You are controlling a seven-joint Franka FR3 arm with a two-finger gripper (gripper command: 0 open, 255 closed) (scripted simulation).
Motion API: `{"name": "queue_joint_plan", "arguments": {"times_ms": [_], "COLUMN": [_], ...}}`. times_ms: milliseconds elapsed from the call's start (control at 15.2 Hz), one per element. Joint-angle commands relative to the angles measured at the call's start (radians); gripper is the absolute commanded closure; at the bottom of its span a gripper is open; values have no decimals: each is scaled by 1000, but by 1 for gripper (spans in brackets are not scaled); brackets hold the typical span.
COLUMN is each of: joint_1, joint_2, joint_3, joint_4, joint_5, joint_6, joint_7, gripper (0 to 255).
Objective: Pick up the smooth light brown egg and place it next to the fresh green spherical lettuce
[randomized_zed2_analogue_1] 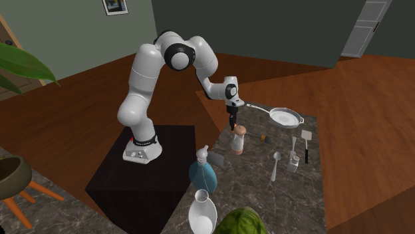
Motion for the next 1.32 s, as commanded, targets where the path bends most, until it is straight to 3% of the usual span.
{"name": "queue_joint_plan", "arguments": {"times_ms": [0,462,1254], "joint_1": [0,0,-40], "joint_2": [0,0,-136], "joint_3": [0,0,59], "joint_4": [0,0,-17], "joint_5": [0,0,121], "joint_6": [0,0,-85], "joint_7": [0,0,-108], "gripper": [255,255,255]}}
